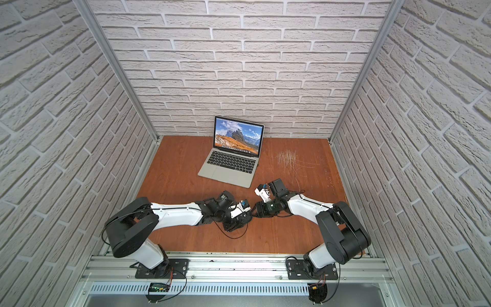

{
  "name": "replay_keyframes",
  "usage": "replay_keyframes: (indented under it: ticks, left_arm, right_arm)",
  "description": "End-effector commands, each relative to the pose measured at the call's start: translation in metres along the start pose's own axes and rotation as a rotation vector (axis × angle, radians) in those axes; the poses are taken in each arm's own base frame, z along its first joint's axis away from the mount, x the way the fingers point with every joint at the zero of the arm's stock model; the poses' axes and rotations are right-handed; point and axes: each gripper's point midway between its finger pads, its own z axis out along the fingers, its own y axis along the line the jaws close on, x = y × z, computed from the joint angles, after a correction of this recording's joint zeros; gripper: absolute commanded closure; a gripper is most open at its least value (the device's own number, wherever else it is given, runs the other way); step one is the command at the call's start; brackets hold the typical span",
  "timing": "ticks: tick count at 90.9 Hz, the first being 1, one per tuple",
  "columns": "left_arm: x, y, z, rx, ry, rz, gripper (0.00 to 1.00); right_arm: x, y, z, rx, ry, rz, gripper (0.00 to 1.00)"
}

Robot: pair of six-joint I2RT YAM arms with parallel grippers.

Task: Insert the wireless mouse receiver into the laptop
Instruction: Close the lid on the mouse.

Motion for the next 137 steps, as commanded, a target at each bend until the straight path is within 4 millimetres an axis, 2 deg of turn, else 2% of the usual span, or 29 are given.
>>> replay_keyframes:
  ticks: [1, 12, 31, 59, 69, 73, 81, 91, 95, 102, 110, 124, 137]
  left_arm:
    - [0.048, -0.015, 0.008, 0.067, 0.164, -0.063, 0.60]
    - [0.047, -0.015, 0.008, 0.067, 0.165, -0.064, 0.61]
    - [0.048, -0.015, 0.008, 0.070, 0.167, -0.063, 0.62]
    - [0.047, -0.016, 0.009, 0.077, 0.163, -0.065, 0.64]
    - [0.043, -0.014, 0.008, 0.067, 0.149, -0.082, 0.68]
    - [0.038, -0.013, 0.006, 0.061, 0.129, -0.100, 0.70]
    - [0.007, -0.008, -0.012, 0.083, -0.012, -0.169, 0.72]
    - [-0.045, 0.000, -0.057, 0.169, -0.272, -0.297, 0.74]
    - [-0.067, 0.002, -0.080, 0.224, -0.378, -0.337, 0.74]
    - [-0.094, 0.000, -0.113, 0.345, -0.504, -0.396, 0.74]
    - [-0.114, -0.006, -0.143, 0.452, -0.580, -0.421, 0.74]
    - [-0.133, -0.025, -0.173, 0.587, -0.615, -0.410, 0.74]
    - [-0.144, -0.035, -0.193, 0.647, -0.659, -0.399, 0.74]
  right_arm:
    - [-0.012, 0.002, -0.011, 0.043, -0.061, -0.036, 0.62]
    - [-0.016, 0.011, -0.013, 0.013, -0.091, -0.045, 0.73]
    - [-0.014, 0.015, -0.002, -0.019, -0.053, -0.039, 0.81]
    - [0.000, 0.027, 0.025, -0.070, 0.043, -0.057, 0.84]
    - [-0.001, 0.028, 0.022, -0.063, 0.026, -0.062, 0.84]
    - [-0.004, 0.027, 0.017, -0.036, 0.003, -0.070, 0.81]
    - [-0.016, 0.024, -0.001, -0.005, -0.078, -0.076, 0.67]
    - [-0.032, 0.030, -0.028, -0.081, -0.183, -0.075, 0.38]
    - [-0.037, 0.038, -0.038, -0.142, -0.217, -0.092, 0.28]
    - [-0.046, 0.068, -0.057, -0.279, -0.269, -0.162, 0.18]
    - [-0.054, 0.103, -0.078, -0.412, -0.305, -0.228, 0.13]
    - [-0.068, 0.145, -0.112, -0.542, -0.384, -0.324, 0.10]
    - [-0.063, 0.169, -0.120, -0.593, -0.359, -0.393, 0.10]
